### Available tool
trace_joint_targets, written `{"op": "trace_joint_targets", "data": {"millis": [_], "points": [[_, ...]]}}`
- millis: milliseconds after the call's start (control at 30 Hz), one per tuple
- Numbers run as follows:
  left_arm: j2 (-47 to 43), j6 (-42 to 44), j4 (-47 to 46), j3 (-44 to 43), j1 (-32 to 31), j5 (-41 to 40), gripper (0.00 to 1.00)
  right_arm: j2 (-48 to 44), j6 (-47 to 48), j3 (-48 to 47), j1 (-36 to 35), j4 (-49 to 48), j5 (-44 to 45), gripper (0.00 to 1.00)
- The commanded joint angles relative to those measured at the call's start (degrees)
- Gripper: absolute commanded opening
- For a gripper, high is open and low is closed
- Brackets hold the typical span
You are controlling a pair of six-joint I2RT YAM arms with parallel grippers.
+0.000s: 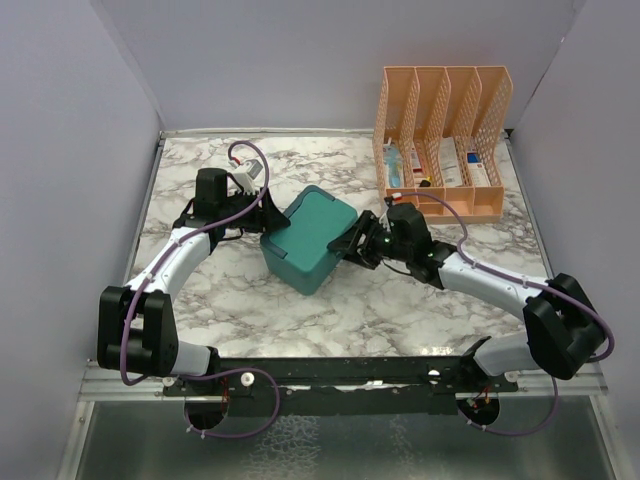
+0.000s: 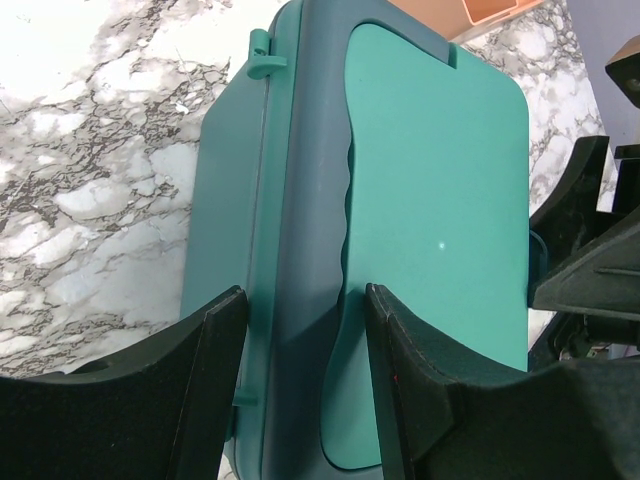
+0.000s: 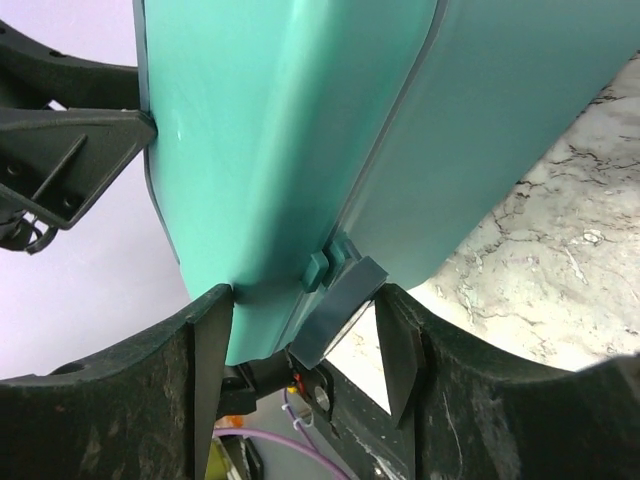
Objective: Organize the medicine kit
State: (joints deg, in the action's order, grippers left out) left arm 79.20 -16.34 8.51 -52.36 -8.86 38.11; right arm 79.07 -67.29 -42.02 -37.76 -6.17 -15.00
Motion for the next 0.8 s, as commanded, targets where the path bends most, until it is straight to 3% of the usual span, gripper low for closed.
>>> {"op": "trace_joint_targets", "data": {"millis": [0, 133, 533, 767], "points": [[0.6, 1.8, 4.2, 2.2, -0.5, -2.4, 0.51, -1.3, 0.3, -5.4, -0.6, 2.9, 4.2, 0.57], [0.6, 1.9, 4.2, 2.2, -0.5, -2.4, 0.51, -0.9, 0.3, -7.0, -1.0, 5.0, 4.3, 0.52], [0.5, 2.0, 4.2, 2.1, -0.5, -2.4, 0.51, 0.7, 1.6, -11.0, -1.8, 10.8, 5.8, 0.52], [0.5, 2.0, 4.3, 2.2, -0.5, -2.5, 0.51, -0.5, 2.0, -9.4, -2.0, 10.3, 7.5, 0.43]]}}
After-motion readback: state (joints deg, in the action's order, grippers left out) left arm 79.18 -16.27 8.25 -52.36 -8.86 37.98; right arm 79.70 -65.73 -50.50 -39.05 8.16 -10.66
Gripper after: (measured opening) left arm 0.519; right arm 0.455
